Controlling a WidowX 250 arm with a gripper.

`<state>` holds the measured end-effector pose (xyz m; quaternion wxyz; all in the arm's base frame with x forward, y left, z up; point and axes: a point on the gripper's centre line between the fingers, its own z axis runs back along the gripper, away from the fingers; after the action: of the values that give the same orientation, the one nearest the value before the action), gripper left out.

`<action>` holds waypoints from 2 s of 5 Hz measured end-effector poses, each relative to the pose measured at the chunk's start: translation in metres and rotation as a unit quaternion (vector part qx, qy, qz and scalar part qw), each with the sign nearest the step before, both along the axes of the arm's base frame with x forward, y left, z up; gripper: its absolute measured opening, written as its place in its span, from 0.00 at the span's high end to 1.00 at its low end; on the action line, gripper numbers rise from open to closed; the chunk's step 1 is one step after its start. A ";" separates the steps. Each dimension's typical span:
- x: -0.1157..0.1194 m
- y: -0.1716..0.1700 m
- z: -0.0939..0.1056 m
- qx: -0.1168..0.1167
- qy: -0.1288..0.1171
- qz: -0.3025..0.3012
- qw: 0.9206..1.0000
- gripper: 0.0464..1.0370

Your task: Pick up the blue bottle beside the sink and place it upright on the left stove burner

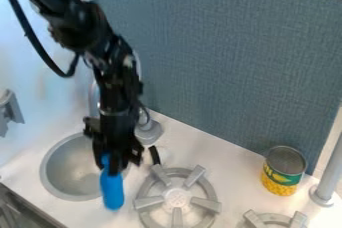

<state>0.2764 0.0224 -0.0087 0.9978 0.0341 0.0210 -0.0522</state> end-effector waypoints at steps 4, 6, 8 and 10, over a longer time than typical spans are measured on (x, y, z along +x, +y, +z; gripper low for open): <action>0.037 -0.059 0.051 -0.064 -0.057 -0.054 0.995 0.70; 0.046 -0.073 0.028 -0.052 -0.035 -0.059 0.996 0.70; 0.053 -0.071 0.017 -0.041 -0.028 -0.064 0.997 0.70; 0.056 -0.072 0.010 -0.039 -0.012 -0.058 0.997 0.70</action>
<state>0.3326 -0.0500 0.0016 0.9939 -0.0034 0.0047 -0.1104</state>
